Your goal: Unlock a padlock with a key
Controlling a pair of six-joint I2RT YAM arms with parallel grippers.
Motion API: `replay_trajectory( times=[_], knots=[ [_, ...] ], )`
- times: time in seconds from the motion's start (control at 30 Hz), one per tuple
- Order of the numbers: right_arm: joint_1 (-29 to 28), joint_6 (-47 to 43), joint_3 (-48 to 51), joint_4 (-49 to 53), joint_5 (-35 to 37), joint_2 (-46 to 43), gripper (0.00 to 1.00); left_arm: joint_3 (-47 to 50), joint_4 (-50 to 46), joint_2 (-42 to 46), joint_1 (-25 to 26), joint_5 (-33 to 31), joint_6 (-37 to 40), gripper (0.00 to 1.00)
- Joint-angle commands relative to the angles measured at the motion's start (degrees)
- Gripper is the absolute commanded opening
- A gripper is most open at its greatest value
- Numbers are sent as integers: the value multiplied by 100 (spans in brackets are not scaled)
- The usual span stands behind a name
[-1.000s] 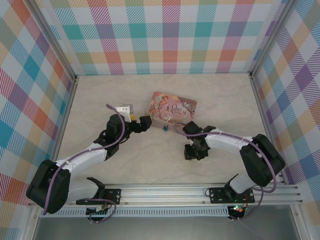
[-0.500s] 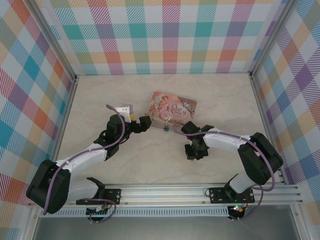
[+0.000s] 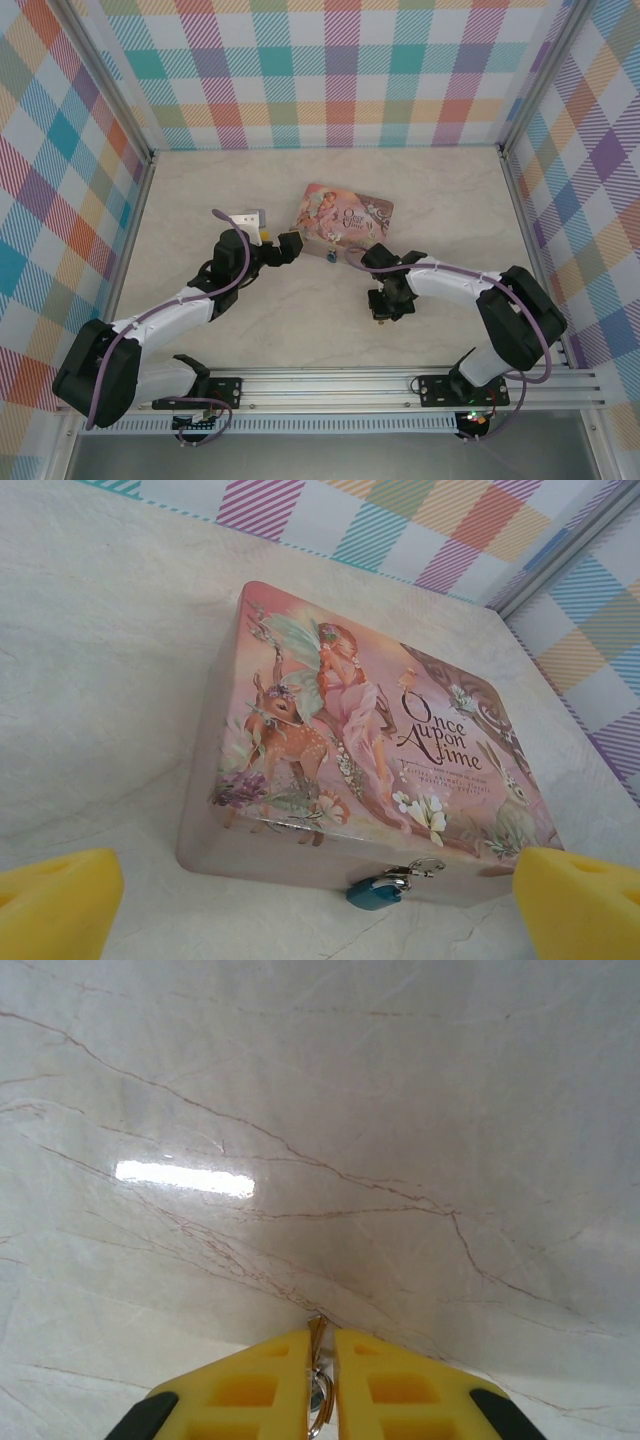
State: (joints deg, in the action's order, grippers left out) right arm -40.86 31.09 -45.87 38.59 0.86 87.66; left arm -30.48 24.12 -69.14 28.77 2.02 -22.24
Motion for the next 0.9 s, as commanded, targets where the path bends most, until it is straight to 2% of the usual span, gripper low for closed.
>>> replay_trajectory(
  times=[0.0, 0.13, 0.43, 0.87],
  knots=[
    [-38, 38, 33, 93, -59, -117, 15, 16, 38, 110, 67, -58, 77, 100],
    [-34, 72, 29, 175, -77, -145, 14, 16, 31, 106, 67, -62, 79, 100],
    [-32, 139, 43, 417, -21, -262, 27, -10, 31, 69, 67, -59, 88, 100],
    [-45, 327, 179, 175, -443, -186, 28, -24, 14, 49, 68, -66, 109, 100]
  ],
)
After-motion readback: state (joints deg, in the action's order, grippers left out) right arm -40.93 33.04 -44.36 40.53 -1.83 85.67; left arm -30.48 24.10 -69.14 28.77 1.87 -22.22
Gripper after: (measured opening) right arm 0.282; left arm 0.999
